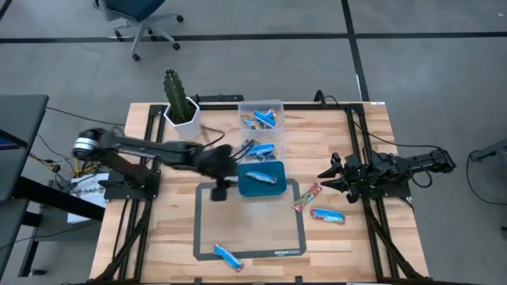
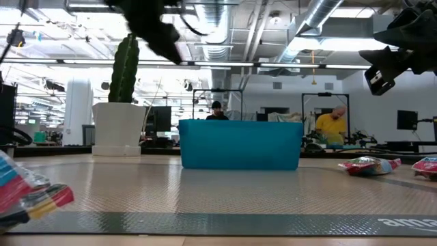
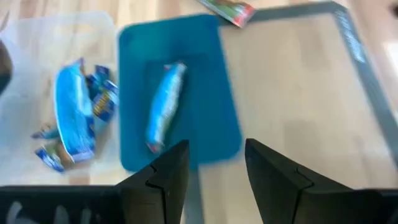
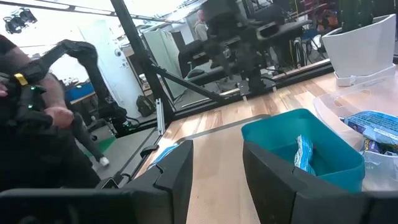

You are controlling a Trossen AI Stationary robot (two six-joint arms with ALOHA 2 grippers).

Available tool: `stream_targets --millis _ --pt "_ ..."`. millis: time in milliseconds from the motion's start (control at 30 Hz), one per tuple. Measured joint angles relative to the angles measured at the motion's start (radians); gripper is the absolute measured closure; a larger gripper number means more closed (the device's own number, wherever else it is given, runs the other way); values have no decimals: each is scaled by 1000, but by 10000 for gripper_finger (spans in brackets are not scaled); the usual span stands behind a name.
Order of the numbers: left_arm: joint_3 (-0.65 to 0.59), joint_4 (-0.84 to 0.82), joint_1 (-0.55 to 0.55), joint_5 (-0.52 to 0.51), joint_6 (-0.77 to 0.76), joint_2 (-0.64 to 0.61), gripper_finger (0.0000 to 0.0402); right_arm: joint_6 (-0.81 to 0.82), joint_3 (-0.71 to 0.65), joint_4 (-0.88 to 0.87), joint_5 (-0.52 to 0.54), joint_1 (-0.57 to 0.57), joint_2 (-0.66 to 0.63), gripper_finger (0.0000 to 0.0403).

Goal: Pick and place Granola Bars by type
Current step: Put the red granola bar into the blue bin

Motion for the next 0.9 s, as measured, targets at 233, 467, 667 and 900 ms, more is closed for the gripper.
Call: stream_targets --millis 233,467,667,900 --pt "-272 -4 -200 -39 -5 -285 251 0 0 0 0 0 0 269" --pt "-465 -3 -357 -47 -210 -530 251 0 0 0 0 0 0 268" --pt "-586 -35 -394 -87 -338 -711 251 0 0 0 0 0 0 270" --pt "-626 -53 -394 -88 -381 -800 251 0 0 0 0 0 0 269"
